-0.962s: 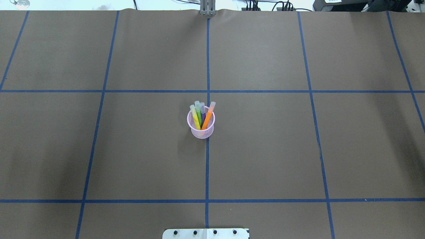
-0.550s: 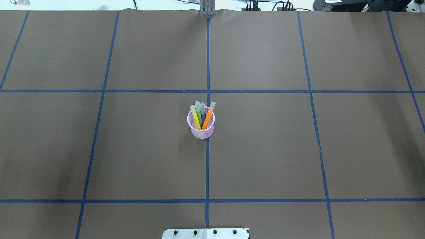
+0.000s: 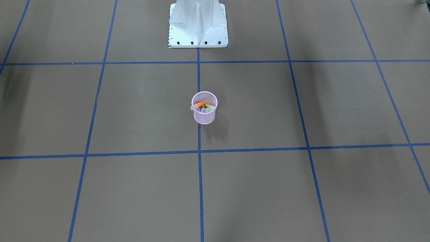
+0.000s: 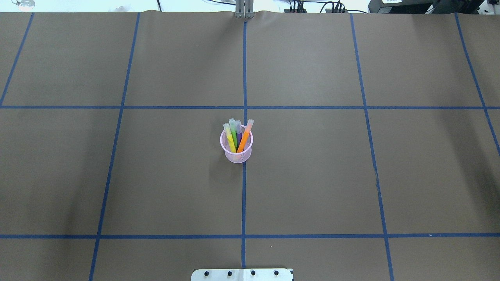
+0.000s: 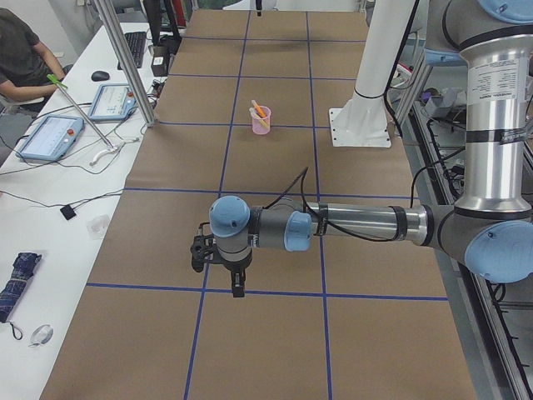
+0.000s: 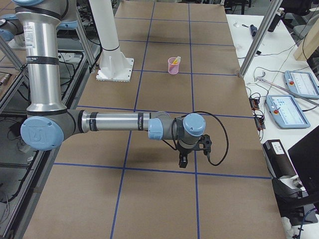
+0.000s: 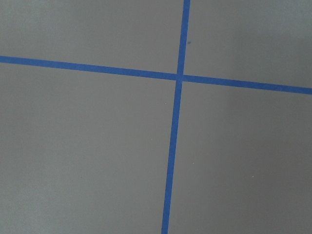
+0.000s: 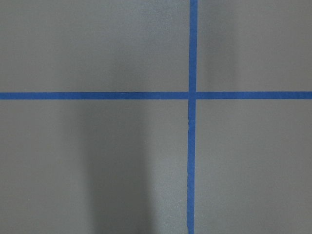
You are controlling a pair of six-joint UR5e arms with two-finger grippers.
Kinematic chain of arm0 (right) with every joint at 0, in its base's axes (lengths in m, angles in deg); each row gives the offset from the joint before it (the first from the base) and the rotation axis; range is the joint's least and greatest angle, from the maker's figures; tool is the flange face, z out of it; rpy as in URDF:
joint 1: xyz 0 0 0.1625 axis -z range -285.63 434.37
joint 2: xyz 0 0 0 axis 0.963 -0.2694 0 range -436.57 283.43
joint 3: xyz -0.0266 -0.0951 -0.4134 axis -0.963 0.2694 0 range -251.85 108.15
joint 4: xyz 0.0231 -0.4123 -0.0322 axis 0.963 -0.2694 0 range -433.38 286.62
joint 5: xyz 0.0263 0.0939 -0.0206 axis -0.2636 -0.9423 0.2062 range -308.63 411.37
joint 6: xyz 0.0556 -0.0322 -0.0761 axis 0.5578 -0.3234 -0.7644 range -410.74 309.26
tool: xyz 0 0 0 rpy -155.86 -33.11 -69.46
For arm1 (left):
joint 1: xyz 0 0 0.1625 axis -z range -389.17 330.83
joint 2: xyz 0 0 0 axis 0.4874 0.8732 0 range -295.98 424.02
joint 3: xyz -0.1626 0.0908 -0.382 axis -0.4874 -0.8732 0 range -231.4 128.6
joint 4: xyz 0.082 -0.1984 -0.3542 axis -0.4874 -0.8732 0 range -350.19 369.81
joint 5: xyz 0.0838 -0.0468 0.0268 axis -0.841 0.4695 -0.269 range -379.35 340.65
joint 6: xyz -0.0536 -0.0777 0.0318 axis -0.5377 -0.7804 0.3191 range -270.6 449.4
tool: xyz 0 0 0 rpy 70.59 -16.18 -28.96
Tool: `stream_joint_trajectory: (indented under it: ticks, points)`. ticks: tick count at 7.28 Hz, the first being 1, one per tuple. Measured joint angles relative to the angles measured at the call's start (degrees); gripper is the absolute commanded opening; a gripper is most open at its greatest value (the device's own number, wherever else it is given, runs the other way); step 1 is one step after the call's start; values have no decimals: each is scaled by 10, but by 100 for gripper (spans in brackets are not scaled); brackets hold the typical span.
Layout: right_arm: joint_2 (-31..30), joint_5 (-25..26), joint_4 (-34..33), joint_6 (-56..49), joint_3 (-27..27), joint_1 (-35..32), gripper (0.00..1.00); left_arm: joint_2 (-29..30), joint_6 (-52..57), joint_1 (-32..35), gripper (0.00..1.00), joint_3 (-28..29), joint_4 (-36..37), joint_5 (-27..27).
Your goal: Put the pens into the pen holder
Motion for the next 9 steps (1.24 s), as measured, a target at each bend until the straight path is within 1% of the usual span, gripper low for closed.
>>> stream_joint_trajectory:
  ticks: [1, 3, 9]
  points:
    - [0, 0, 0, 0, 0, 0, 100, 1, 1, 0, 100, -2, 2, -24]
    - [-2, 1, 0, 0, -2, 0, 100, -1, 1, -1, 100, -9, 5, -39]
    - [-3, 9, -1, 0, 0, 0, 100, -1, -3, -5, 100, -8, -1, -36]
